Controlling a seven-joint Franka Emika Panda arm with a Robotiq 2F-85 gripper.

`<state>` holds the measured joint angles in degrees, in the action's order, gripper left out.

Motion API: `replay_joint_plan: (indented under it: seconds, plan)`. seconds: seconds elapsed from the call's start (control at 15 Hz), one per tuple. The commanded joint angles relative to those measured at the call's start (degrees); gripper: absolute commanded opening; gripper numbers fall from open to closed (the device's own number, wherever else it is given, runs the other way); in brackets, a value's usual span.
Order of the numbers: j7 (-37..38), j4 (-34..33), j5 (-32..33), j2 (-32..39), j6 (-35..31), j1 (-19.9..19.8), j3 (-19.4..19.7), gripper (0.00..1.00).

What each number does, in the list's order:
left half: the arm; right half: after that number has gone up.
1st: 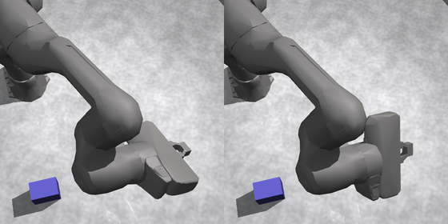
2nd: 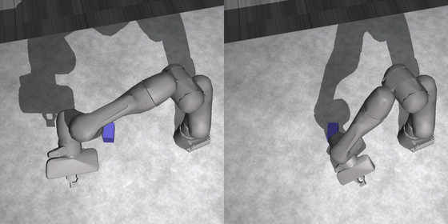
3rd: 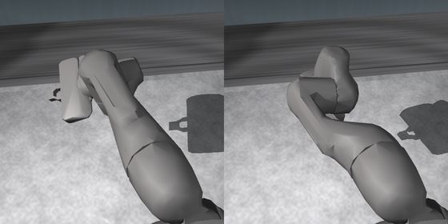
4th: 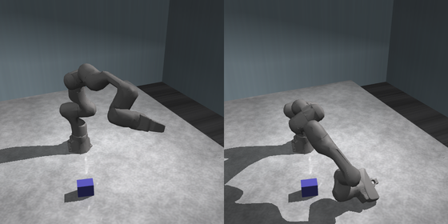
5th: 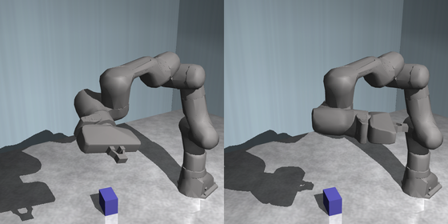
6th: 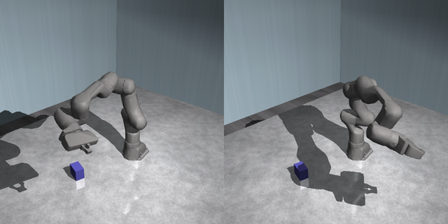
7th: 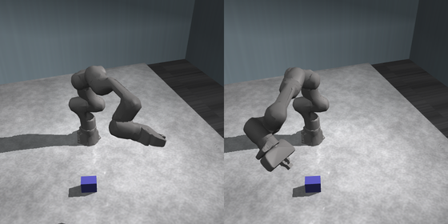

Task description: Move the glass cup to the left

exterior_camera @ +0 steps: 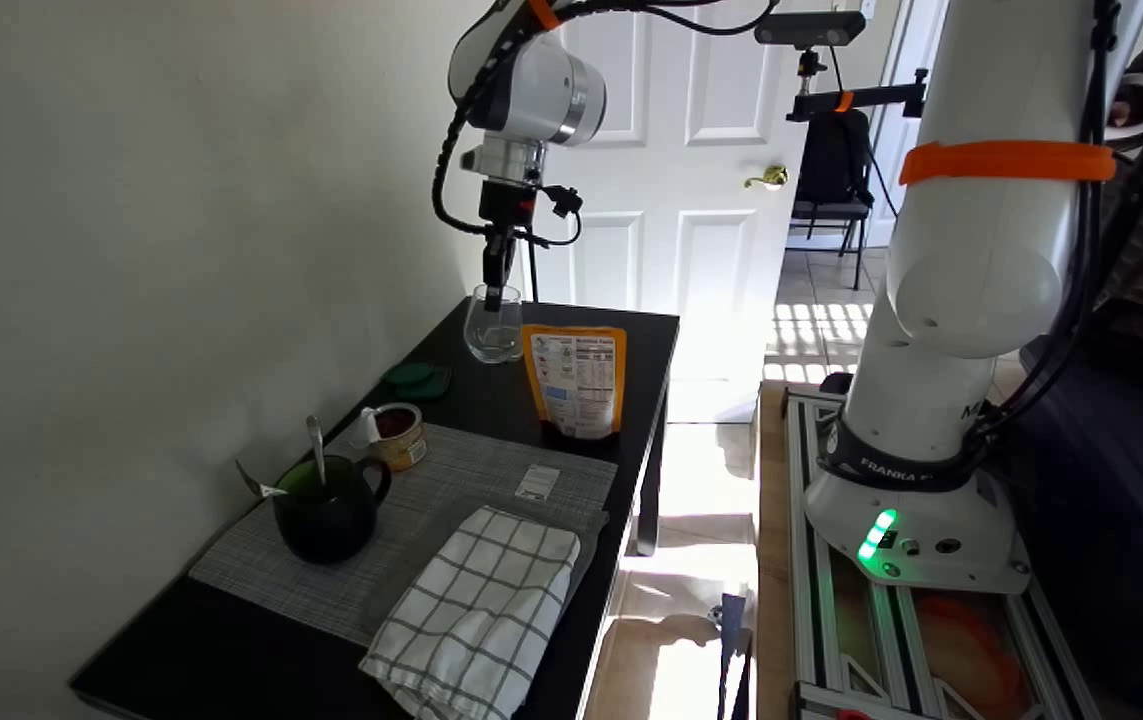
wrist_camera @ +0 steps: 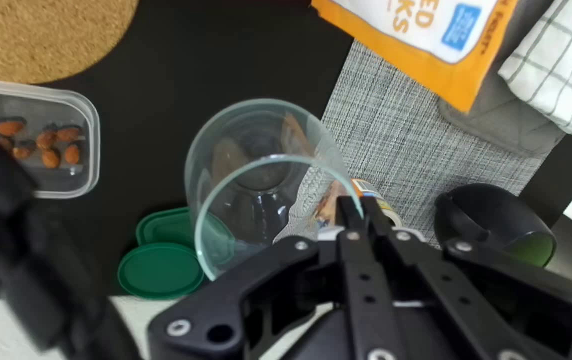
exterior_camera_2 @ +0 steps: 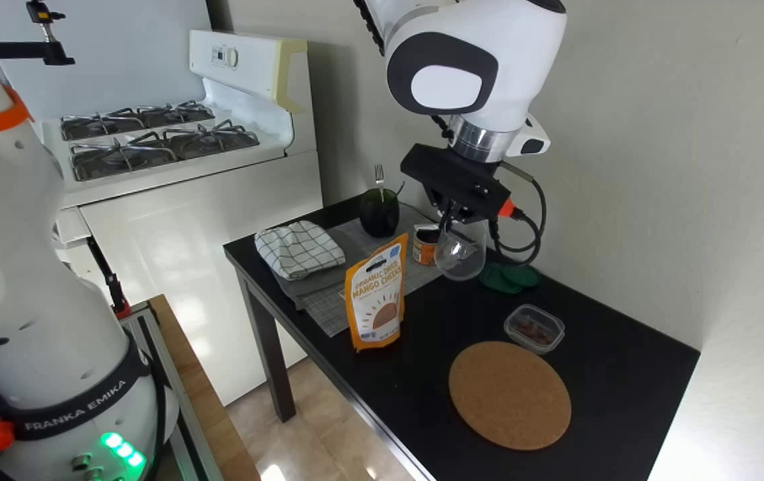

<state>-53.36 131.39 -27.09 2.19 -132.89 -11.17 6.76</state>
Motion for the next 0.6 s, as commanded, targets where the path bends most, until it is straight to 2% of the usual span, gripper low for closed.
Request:
replay_joint_plan:
  seconds: [0.0, 0.13, 0.27, 0.53]
  plan:
    - [3.22, -2.54, 0.39, 3.78, -3.25, 2.58, -1.42, 0.01]
    - [4.71, -3.51, 1.02, 5.56, -3.72, 3.12, -2.09, 0.01]
    - [2.45, -3.09, 0.14, 4.37, 0.1, 2.83, -2.91, 0.01]
    - [-1.54, -0.86, -0.12, 1.22, 3.13, 3.6, -4.68, 0.01]
